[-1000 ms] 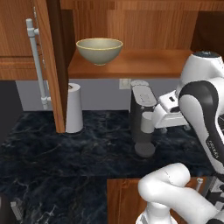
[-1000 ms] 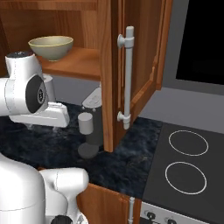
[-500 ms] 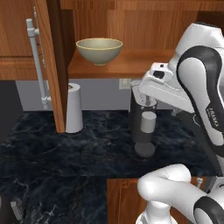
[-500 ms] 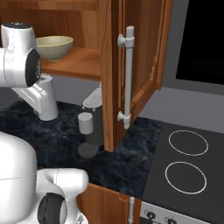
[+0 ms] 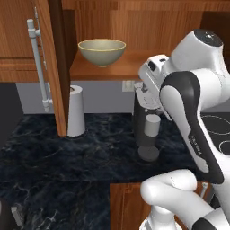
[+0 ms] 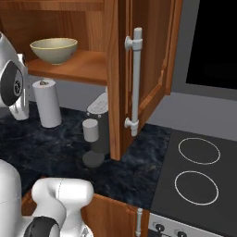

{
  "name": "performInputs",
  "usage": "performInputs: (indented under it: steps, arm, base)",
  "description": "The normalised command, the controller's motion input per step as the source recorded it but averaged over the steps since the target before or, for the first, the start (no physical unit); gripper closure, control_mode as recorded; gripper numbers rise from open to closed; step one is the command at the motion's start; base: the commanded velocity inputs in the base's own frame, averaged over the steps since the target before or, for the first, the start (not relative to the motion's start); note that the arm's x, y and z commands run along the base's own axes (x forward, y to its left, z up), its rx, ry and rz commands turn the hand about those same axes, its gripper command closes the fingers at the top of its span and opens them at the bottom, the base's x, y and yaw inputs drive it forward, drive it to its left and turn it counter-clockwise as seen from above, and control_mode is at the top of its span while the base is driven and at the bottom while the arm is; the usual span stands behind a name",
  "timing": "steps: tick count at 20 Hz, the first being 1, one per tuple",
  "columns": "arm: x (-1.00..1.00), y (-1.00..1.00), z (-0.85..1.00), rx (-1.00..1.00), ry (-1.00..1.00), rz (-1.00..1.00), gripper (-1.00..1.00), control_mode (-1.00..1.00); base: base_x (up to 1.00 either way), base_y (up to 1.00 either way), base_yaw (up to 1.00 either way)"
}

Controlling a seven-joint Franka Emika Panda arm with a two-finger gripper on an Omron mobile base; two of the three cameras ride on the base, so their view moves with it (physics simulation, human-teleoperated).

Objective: Pick up the bowls from the cabinet and place each bowl in front of a stool on the dining counter.

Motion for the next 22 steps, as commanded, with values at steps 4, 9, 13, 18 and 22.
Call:
performInputs:
  steps: [4,9,13,18,22]
  arm:
    - [0.18,0.01,0.76,0.32,-0.30,-0.37,-1.00,-1.00]
    - [0.16,-0.01,0.67,0.27,-0.21,-0.09,-1.00,-1.00]
    - [0.35,-0.08,0.16,0.18,-0.04,0.04,-1.00,-1.00]
    - [0.58,-0.07,-0.14,0.09,0.00,0.12,-1.00,-1.00]
    - [0.53,-0.14,0.02,0.08,-0.07,0.17,-1.00,-1.00]
  base:
    - [0.00,0.00,0.00]
    - [0.00,0.00,0.00]
    - [0.00,0.00,0.00]
    - [0.00,0.00,0.00]
    - [0.00,0.00,0.00]
